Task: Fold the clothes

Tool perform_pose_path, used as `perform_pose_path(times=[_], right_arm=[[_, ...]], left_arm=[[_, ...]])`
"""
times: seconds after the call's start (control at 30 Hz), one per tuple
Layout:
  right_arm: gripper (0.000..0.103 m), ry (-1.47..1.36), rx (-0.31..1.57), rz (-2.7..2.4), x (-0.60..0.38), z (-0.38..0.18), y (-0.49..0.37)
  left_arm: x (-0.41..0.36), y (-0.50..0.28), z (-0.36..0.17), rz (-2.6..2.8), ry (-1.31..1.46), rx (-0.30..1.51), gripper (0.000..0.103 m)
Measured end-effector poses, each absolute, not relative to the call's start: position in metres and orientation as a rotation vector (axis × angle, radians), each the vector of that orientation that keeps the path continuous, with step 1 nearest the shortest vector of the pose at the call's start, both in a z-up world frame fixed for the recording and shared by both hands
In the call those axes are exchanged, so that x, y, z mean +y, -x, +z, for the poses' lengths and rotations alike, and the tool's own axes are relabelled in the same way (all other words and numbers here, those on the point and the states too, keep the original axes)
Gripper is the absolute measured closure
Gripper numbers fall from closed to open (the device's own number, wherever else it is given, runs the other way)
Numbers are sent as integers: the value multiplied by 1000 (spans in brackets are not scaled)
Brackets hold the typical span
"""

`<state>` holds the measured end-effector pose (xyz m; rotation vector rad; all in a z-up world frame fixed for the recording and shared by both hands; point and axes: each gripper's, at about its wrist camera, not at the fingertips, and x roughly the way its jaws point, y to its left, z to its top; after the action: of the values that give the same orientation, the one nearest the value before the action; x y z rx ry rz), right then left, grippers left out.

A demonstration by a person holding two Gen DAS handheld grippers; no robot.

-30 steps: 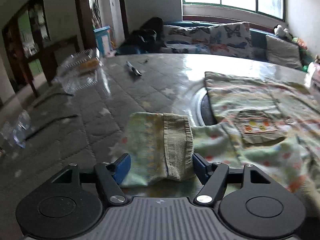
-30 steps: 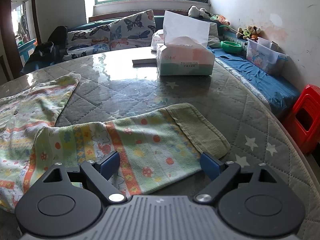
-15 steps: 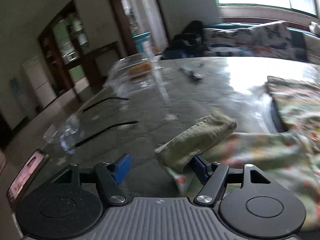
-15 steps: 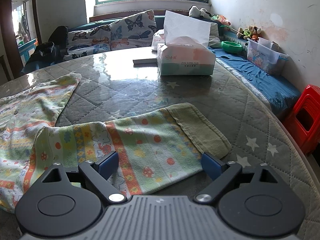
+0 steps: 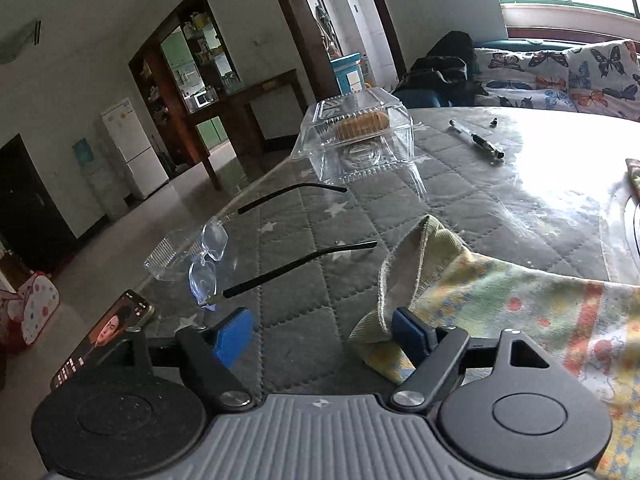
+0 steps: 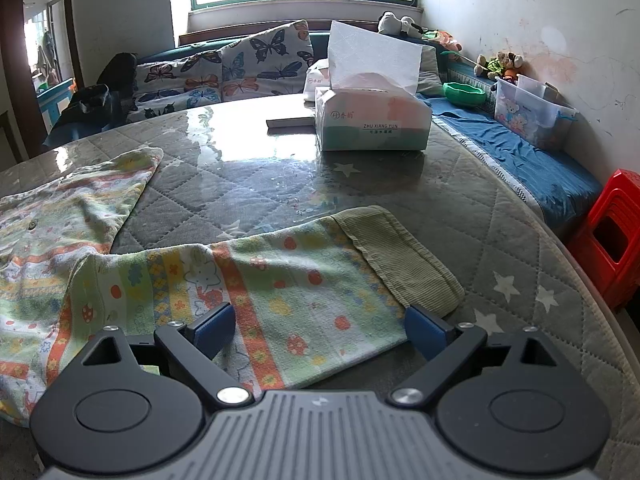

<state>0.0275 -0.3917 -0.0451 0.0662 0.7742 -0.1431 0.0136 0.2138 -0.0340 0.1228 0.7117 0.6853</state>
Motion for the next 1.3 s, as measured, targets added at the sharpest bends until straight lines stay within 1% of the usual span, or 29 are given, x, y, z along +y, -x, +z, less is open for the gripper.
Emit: perform_pose_path(times=[0.07,0.6,0.73,0.87,1.07,1.2,1.3], right_arm=[[7,-67,774,-140,-392,-45,-28],[5,-64,773,-138,-389,-46,-29],[5,-63,774,-143,-387,-45,-29],[5,-52,752,-128,-378,-40,-27],[5,-29,723,-58,-355,-30,-29],[5,-13,722,2,-336,-29,-33],[5,2,731,43,-323,-33,-37]], left_arm=[[216,-14,-34,696,-121,714,14],[211,-13,-22,676,-104,716,14],[190,-14,-16,591,-100,706,13],[158,-17,-18,472,-109,707,10],[110,-22,-22,305,-125,710,9],[92,-24,-32,256,-163,722,9],[89,-22,-35,256,-205,698,5]])
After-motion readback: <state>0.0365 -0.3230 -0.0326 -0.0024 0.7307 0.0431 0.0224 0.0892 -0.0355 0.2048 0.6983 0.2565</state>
